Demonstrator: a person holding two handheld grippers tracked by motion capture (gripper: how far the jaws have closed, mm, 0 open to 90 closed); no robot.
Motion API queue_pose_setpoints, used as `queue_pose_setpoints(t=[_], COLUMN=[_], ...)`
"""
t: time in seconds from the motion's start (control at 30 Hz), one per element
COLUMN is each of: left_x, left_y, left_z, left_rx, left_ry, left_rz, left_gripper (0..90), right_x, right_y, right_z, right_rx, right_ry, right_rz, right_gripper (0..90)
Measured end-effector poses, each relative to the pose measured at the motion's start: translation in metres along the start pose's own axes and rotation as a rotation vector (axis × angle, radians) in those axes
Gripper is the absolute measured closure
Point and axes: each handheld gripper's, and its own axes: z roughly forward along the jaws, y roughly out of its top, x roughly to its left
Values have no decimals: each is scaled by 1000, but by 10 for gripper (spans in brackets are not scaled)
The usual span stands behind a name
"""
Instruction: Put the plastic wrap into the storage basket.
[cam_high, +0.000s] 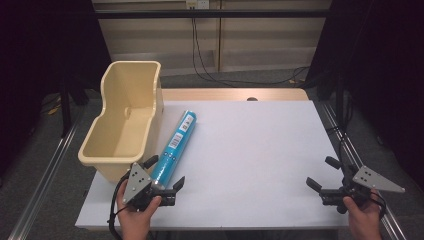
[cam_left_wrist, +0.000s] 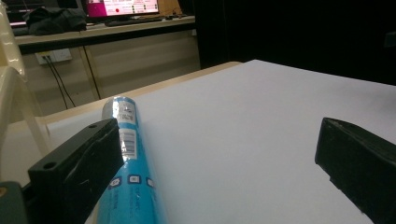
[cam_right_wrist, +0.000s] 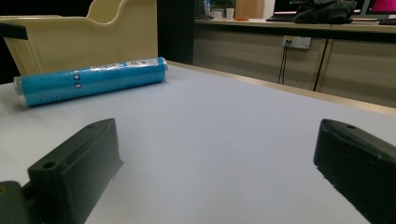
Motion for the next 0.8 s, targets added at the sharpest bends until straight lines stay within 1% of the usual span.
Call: queue_pose_setpoints(t=[0.13,0.17,0.27,0.37,0.4,0.47,0.63,0.8], left_x=[-4,-6,-7,-9,-9,-11,-12,-12], left_y=[2,3,5,7,7,8,11,13], left_z=[4,6,7,12,13,17,29,44], left_rx=[15,17,16,16,21,20,22,48], left_ry=[3,-1,3,1,-1,-4,4,11], left_rz=[21,23,24,8,8,0,0,8], left_gripper=[5,4,3,3,3,2,0,0], right_x=[0,1,1,2,2,2,1,1], right_y=[1,2,0,0,0,1,1,0], right_z=[0,1,3,4,4,4,4,4], right_rx=[-2,-4,3,11,11,9,7,11], right_ry=[1,2,10,13,13,14,10,15], right_rz=[8,1,4,-4,-4,-3,1,-3], right_gripper=[1,1,2,2,2,3,3,3])
